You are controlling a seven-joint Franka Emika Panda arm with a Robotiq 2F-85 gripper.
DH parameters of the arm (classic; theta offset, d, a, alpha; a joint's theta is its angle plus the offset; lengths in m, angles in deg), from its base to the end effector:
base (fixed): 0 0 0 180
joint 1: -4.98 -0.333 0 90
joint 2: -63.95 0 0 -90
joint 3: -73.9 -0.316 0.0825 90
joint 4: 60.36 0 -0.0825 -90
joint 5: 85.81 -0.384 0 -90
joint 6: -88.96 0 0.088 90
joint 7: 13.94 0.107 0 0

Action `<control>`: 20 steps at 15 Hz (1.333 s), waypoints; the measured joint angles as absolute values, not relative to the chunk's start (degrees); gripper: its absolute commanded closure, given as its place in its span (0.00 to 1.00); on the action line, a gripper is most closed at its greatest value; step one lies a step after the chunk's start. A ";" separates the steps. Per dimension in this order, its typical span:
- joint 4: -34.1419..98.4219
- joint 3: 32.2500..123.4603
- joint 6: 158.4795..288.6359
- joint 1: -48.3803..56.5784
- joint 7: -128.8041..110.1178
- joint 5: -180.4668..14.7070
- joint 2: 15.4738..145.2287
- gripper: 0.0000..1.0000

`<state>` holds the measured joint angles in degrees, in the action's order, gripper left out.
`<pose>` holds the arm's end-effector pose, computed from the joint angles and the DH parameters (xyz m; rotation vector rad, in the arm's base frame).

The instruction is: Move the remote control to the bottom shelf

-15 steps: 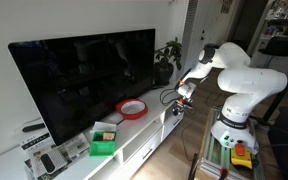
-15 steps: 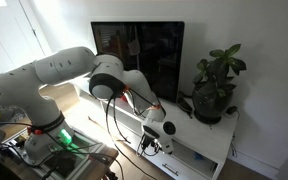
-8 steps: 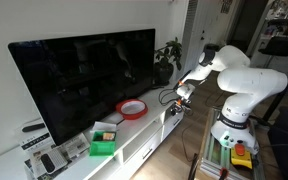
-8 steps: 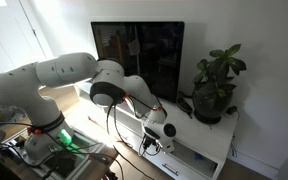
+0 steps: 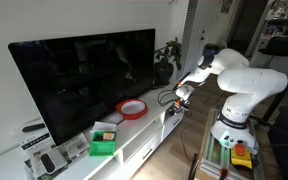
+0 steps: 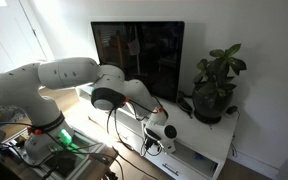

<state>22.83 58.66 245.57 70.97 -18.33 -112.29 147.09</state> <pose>0.3515 -0.4536 -0.1702 -1.9947 1.7956 -0.0642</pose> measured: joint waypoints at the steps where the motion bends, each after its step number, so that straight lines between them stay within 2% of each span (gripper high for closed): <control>1: 22.32 58.63 245.49 70.96 -18.32 -112.29 147.49 0.83; 20: 20.27 58.49 245.48 71.00 -14.07 -114.27 148.83 0.83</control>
